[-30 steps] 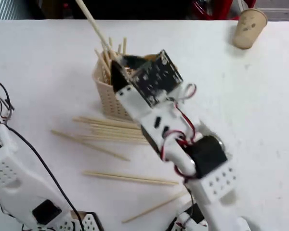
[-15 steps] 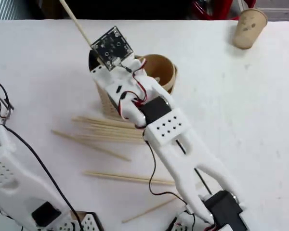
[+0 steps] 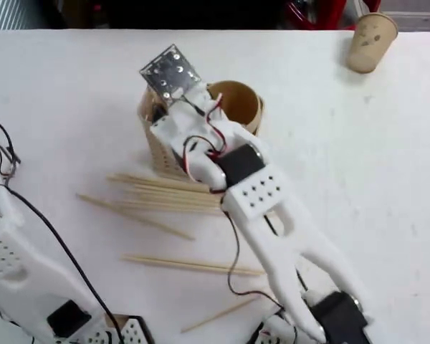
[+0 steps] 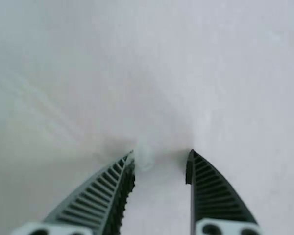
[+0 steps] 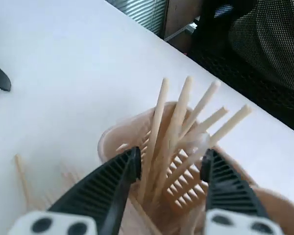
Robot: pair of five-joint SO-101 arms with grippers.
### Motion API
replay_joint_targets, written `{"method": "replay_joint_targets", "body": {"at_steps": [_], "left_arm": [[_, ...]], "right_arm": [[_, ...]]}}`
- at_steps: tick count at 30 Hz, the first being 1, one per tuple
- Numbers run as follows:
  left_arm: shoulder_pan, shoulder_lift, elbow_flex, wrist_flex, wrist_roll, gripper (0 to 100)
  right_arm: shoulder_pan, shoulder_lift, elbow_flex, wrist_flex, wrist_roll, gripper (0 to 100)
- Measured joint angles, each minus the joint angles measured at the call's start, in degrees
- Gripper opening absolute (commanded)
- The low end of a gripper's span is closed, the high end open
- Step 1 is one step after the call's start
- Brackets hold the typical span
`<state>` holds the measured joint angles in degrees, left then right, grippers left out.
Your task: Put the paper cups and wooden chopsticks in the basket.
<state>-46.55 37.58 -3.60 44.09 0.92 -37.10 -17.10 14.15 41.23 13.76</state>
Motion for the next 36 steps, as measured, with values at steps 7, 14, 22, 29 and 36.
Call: {"method": "replay_joint_targets", "body": {"at_steps": [7, 14, 22, 29, 36], "left_arm": [[0.00, 0.00, -0.09, 0.00, 0.00, 18], [0.00, 0.00, -0.09, 0.00, 0.00, 18], [-0.35, 0.00, -0.09, 0.00, 0.00, 18], [-1.23, 0.18, -2.02, 0.09, 0.00, 18], [-1.49, 0.18, -2.11, 0.09, 0.00, 18]], "right_arm": [[0.09, -15.74, 0.00, 24.62, 7.56, 5.1], [-1.49, -12.22, 7.65, 41.85, 23.12, 10.5], [-12.04, -8.35, 30.95, 27.52, 31.74, 10.3], [-13.71, -8.35, 37.80, 24.26, 36.84, 10.2], [-7.38, -8.35, 45.36, 22.42, 35.43, 2.3]]}}
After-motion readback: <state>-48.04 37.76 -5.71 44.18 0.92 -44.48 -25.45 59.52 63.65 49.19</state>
